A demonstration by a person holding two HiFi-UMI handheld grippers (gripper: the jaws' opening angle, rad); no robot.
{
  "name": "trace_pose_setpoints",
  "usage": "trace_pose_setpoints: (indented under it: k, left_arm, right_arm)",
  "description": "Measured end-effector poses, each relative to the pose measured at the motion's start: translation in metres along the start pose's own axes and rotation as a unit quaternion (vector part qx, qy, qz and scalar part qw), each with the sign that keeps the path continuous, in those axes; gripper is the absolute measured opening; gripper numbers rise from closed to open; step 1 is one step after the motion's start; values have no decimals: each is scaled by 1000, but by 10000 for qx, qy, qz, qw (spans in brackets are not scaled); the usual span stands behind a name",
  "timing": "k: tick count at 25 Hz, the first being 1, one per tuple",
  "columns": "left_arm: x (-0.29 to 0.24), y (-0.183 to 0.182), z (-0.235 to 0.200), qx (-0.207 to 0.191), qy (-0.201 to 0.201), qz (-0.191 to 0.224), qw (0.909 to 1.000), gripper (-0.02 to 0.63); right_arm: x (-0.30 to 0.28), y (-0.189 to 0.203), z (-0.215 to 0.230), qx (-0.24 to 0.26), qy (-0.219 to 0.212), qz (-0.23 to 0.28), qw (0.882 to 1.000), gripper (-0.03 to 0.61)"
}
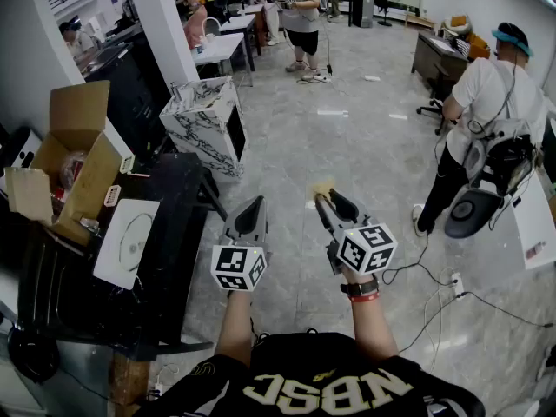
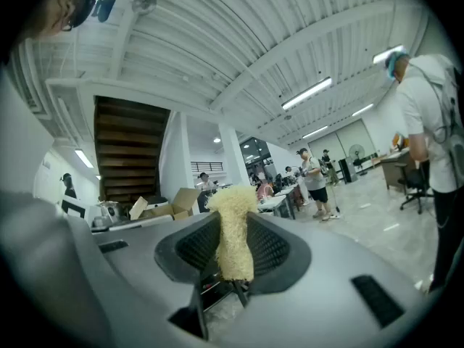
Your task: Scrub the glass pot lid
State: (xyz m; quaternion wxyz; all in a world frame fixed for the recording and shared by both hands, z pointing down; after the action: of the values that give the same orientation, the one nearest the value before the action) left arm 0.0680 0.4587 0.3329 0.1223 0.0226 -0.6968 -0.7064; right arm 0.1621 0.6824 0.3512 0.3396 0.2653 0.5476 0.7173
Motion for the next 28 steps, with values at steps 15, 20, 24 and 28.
trace_pose_setpoints:
  k: [15,20,24,28]
  left_arm:
    - [22,37,-48,69,-1162,-706,9907,15]
    - [25,36,-128,245,-1844,-615,9806,15]
    - [43,26,-205,182,-2357,-491,9704,15]
    - [76,10,-275,96,-2962,-454,9540,15]
  right_arm:
    - [-73,51,-15,-386,-724,-553,9951,125]
    - [-163,56,-55,-171,-1405,-913,9857,129]
    - [-250,57,-104,7,-1960,-1023,9753,129]
    - [-321,62,-170,162,-2649,-1177,9569,129]
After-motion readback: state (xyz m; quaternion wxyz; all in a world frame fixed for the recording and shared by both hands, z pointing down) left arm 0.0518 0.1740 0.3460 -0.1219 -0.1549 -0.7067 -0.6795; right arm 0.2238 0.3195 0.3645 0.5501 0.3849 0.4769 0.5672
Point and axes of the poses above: the fingertips, and each gripper's own axes: x backward along the fingers, z to its right, y out of its underside, the point moved 10 cm from there along x, backward along the fingers, and after that the axes turned 3 degrees about y, right-handed, at the moved point
